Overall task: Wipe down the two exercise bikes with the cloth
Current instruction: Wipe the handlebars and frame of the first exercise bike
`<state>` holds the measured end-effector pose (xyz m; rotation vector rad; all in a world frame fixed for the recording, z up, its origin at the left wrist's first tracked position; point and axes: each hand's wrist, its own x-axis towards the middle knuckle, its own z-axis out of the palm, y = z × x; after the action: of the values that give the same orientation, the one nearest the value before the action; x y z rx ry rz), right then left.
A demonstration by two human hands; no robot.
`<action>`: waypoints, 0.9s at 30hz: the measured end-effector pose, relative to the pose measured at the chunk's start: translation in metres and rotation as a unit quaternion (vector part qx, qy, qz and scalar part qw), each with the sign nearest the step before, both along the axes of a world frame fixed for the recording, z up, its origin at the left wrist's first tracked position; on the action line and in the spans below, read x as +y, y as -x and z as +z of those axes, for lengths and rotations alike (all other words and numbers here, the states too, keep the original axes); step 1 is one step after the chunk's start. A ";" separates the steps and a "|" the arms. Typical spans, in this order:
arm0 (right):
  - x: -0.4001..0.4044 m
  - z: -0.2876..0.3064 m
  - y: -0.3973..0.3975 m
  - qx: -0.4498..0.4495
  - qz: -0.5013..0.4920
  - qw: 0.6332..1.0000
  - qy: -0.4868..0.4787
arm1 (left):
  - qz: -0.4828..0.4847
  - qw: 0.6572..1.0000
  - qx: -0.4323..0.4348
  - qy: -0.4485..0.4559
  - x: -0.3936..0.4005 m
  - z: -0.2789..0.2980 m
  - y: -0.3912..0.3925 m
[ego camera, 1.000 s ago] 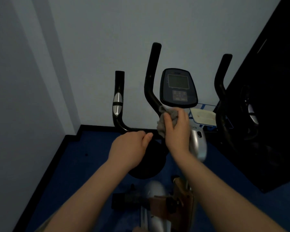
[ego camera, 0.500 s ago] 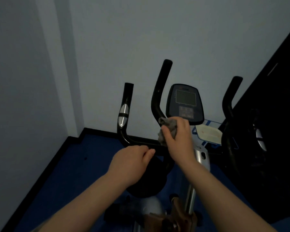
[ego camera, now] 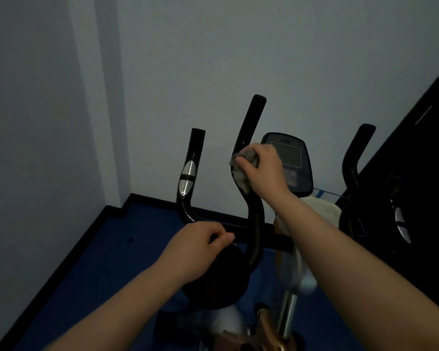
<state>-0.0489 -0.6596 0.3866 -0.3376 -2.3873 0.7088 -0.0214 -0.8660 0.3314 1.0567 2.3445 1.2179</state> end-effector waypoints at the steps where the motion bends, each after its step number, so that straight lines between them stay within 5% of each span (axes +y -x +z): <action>1: 0.002 0.007 0.009 -0.002 -0.007 1.000 0.010 | 0.003 1.000 0.002 0.000 0.000 0.001 0.000; 15: 0.010 0.022 0.033 0.054 -0.042 0.994 0.086 | 0.016 1.000 0.014 -0.005 -0.001 0.002 -0.002; 27: 0.003 0.012 0.029 0.015 -0.029 0.999 -0.010 | 0.014 1.000 0.024 -0.011 0.000 0.002 -0.002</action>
<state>-0.0778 -0.6568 0.3988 -0.3829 -2.3463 0.6581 -0.0191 -0.8660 0.3337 1.0748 2.3960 1.2432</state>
